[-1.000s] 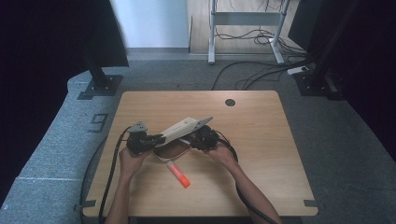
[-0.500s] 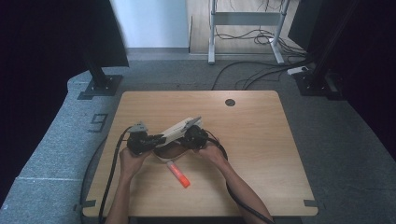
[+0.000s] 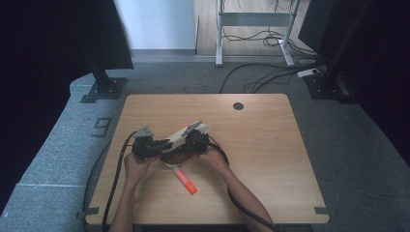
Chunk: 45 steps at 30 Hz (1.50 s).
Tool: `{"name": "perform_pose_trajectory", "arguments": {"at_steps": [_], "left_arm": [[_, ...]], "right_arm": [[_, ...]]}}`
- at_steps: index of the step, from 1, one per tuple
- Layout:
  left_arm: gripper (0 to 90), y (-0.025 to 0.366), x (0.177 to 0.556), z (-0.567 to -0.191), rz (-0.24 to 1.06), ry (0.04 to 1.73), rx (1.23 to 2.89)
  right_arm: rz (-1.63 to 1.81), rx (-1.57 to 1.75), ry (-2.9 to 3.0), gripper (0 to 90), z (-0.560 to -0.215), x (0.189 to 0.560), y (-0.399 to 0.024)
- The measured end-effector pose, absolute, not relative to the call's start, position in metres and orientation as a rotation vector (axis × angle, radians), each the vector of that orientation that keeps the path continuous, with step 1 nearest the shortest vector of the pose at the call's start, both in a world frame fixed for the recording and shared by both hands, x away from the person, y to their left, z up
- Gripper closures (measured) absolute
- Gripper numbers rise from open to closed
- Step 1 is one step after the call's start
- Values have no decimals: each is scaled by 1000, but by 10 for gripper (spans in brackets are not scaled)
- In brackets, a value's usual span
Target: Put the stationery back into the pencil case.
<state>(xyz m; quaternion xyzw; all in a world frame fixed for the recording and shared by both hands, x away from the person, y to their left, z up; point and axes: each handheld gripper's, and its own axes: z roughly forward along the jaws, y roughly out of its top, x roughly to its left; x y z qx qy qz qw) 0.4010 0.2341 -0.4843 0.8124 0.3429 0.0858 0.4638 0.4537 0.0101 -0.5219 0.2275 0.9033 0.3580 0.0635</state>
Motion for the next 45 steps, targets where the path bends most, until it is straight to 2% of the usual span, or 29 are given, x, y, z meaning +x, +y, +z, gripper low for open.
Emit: {"name": "perform_pose_trajectory", "arguments": {"at_steps": [6,17,30,34,38,45], "left_arm": [[769,235,402,-485,204,841,1997],[767,235,402,-485,200,842,1996],[766,236,402,-486,196,845,1996],[765,236,402,-487,193,846,1996],[765,236,402,-487,191,846,1996],[764,235,402,-487,192,845,1998]], "right_arm": [[1091,709,2721,731,-521,452,6],[1119,763,2703,718,-511,442,-29],[1133,829,2709,714,-528,425,-61],[1125,842,2714,745,-535,424,-64],[1124,828,2724,826,-537,424,-65],[1123,812,2699,834,-527,424,-66]]}}
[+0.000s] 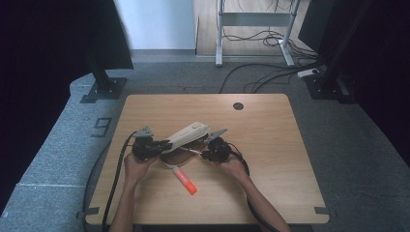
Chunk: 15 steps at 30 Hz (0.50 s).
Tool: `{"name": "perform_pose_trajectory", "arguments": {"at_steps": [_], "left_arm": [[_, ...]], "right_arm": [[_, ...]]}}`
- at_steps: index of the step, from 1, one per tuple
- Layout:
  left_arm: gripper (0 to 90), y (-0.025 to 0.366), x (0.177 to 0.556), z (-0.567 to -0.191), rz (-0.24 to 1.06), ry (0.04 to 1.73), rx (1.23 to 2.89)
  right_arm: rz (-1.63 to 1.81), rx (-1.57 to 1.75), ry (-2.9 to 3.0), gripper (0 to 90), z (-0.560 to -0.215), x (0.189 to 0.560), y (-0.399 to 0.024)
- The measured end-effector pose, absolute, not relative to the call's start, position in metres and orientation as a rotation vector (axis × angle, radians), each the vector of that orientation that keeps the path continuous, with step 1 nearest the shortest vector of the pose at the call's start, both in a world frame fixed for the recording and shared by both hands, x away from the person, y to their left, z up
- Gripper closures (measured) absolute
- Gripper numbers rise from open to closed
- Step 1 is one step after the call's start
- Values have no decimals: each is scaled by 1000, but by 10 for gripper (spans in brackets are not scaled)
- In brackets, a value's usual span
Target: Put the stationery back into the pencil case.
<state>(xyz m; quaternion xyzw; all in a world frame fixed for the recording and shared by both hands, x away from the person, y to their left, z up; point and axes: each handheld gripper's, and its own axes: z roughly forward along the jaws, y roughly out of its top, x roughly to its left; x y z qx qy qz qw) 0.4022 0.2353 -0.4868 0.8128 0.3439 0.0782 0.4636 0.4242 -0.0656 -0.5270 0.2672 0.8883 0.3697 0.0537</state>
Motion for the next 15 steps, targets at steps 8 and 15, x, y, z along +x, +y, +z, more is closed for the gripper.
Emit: {"name": "perform_pose_trajectory", "arguments": {"at_steps": [8,15], "left_arm": [[764,235,402,-487,192,845,1999],[763,235,402,-487,191,846,1998]], "right_arm": [[1133,811,2640,833,-516,435,-67],[1124,849,2610,841,-521,452,-67]]}}
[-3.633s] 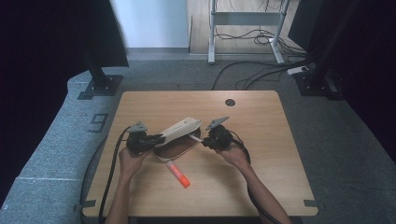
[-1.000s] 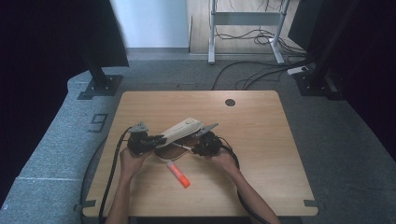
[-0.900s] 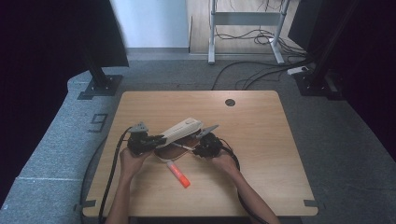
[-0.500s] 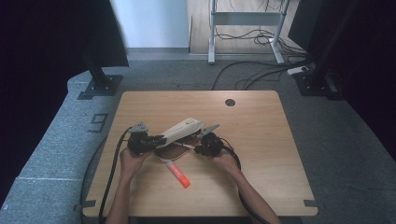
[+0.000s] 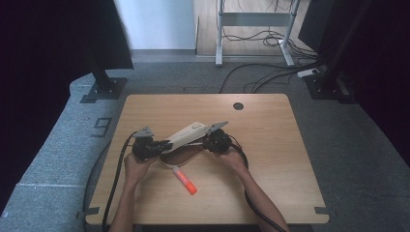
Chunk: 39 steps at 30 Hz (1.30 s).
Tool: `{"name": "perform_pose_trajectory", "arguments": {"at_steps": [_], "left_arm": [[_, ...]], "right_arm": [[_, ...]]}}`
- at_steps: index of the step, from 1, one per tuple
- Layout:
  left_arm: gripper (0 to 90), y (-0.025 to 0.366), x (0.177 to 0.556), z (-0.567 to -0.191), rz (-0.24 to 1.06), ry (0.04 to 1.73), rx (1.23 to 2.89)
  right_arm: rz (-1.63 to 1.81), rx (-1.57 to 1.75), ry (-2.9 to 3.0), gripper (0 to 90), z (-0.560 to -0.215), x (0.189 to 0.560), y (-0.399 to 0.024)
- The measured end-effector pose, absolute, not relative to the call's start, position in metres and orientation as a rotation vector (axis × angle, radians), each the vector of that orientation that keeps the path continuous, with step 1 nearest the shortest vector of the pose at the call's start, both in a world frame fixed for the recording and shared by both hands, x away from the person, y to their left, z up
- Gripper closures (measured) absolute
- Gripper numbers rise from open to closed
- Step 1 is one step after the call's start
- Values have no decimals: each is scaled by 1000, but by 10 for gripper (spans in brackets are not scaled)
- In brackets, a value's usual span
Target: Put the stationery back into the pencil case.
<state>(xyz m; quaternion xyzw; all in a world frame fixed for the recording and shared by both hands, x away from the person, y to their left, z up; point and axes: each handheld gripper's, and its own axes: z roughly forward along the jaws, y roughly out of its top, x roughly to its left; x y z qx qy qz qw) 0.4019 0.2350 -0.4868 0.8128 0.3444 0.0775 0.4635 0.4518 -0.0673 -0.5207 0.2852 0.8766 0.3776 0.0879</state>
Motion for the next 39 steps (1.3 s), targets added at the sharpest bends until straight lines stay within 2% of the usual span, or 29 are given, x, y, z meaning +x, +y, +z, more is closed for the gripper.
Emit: {"name": "perform_pose_trajectory", "arguments": {"at_steps": [5,12,26,39], "left_arm": [[763,235,402,-486,193,846,1998],[763,235,402,-486,193,846,1996],[763,237,402,-486,190,846,1999],[763,236,402,-486,192,846,2003]], "right_arm": [[1117,877,2601,839,-528,462,-64],[1105,907,2593,778,-527,462,-67],[1114,912,2603,449,-516,433,-78],[1143,862,2628,295,-513,402,-73]]}}
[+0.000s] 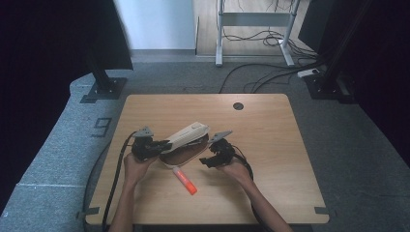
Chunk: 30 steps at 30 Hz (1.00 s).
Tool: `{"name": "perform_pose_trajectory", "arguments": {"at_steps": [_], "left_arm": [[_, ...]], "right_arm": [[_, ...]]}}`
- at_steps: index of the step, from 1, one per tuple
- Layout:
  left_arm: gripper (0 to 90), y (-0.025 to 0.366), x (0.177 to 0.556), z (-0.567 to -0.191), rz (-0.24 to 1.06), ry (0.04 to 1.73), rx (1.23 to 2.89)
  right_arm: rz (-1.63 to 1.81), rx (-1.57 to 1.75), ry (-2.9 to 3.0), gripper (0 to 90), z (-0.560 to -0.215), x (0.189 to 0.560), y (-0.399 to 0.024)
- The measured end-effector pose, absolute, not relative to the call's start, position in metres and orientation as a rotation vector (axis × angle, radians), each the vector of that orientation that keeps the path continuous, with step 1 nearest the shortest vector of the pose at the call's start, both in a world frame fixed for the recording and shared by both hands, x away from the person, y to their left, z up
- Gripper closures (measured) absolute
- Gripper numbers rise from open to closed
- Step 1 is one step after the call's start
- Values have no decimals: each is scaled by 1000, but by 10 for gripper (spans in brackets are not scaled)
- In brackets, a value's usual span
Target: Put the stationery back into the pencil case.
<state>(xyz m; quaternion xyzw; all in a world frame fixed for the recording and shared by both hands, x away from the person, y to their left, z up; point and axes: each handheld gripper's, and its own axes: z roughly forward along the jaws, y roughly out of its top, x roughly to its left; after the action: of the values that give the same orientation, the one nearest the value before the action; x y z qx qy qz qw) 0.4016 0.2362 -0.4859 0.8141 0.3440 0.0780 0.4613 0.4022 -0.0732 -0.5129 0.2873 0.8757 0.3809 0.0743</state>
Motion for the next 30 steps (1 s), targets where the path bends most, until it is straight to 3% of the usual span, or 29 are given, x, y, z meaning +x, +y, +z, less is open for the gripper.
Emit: {"name": "perform_pose_trajectory", "arguments": {"at_steps": [10,30], "left_arm": [[763,236,402,-486,190,845,2005],[761,236,401,-486,193,844,2009]], "right_arm": [[1185,813,2661,206,-514,379,-55],[1127,658,2775,284,-534,345,-13]]}}
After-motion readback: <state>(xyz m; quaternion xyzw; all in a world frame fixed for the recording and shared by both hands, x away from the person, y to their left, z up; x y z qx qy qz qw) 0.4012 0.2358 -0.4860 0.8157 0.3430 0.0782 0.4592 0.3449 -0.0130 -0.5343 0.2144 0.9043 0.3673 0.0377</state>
